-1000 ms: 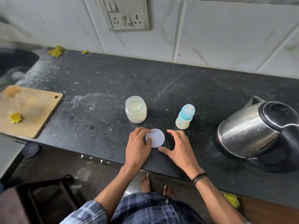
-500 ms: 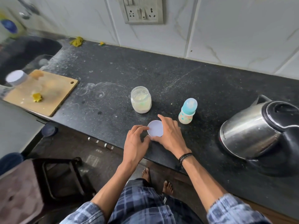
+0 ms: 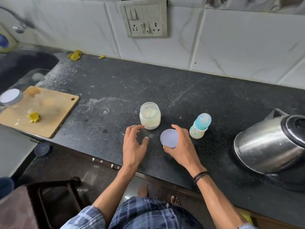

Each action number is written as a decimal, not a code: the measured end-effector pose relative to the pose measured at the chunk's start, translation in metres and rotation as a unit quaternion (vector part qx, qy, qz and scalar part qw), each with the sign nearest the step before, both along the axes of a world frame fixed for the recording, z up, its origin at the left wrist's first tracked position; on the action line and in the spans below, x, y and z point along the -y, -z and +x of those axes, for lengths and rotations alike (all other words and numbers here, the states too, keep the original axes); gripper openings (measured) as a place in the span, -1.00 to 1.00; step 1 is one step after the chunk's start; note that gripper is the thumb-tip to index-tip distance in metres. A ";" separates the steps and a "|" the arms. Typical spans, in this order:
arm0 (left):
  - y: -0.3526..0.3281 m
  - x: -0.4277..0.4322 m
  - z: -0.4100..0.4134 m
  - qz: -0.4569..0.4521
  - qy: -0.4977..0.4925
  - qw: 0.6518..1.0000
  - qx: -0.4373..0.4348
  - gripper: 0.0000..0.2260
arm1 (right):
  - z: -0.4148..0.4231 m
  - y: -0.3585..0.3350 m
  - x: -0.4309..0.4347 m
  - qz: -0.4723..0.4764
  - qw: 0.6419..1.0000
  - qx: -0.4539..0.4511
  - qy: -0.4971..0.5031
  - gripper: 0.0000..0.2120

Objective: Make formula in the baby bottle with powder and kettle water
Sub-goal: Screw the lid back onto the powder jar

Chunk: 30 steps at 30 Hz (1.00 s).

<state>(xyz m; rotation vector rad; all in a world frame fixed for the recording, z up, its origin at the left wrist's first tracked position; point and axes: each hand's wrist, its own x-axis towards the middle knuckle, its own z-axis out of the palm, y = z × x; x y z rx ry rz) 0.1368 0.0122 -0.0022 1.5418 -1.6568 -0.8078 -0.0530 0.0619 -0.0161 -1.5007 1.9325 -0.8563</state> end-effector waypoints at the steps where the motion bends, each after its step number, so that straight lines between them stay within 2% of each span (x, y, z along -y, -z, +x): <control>1: 0.001 0.008 0.005 -0.003 0.011 1.000 -0.011 -0.57 | 0.002 0.000 0.002 -0.006 1.000 0.007 0.012 -0.12; 7: 0.006 0.055 0.015 0.043 0.122 0.990 -0.058 -0.13 | 0.021 -0.020 0.020 -0.068 0.996 0.019 0.052 -0.14; 12: 0.011 0.088 0.015 0.067 0.168 0.982 -0.048 0.01 | 0.026 -0.040 0.039 -0.092 0.995 -0.007 0.039 -0.17; 18: 0.010 0.105 0.018 0.102 0.188 0.974 -0.070 -0.08 | 0.022 -0.058 0.061 -0.081 0.996 -0.035 0.010 -0.15; 23: 0.018 0.107 0.016 0.092 0.200 0.973 -0.072 -0.16 | 0.014 -0.072 0.076 -0.077 0.994 -0.068 -0.033 -0.17; 30: 0.020 0.101 0.012 0.086 0.186 0.975 -0.086 -0.22 | 0.016 -0.084 0.096 -0.049 0.993 -0.035 -0.098 -0.17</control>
